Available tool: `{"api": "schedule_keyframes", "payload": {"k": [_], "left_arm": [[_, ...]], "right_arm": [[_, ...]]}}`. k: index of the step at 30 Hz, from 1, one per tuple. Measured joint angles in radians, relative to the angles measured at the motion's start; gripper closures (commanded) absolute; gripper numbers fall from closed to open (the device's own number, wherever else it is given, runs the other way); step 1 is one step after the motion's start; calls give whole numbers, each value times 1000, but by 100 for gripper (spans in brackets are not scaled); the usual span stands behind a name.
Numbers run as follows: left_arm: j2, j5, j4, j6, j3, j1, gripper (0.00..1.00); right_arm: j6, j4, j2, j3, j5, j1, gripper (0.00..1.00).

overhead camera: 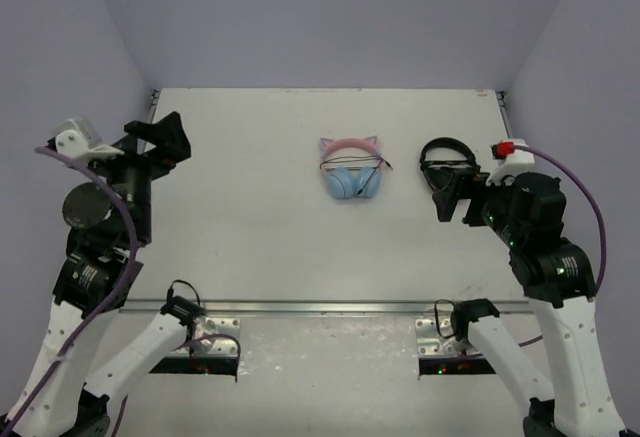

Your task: Wrap the headphones

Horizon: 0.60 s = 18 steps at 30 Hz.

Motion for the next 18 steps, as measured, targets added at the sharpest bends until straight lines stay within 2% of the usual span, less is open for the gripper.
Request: {"api": "schedule_keyframes", "payload": {"k": [4, 10, 13, 18], "left_arm": [[-86, -11, -66, 7, -75, 0, 0], [-154, 39, -161, 53, -406, 0, 0], [-159, 34, -213, 70, -442, 0, 0], [-223, -3, -184, 79, -441, 35, 0]], "right_arm": [[-11, -31, -64, -16, 2, 0, 1], [-27, -42, -125, -66, 5, 0, 1], [-26, -34, -121, -87, 5, 0, 1], [-26, -26, -114, -122, 6, 0, 1]]}}
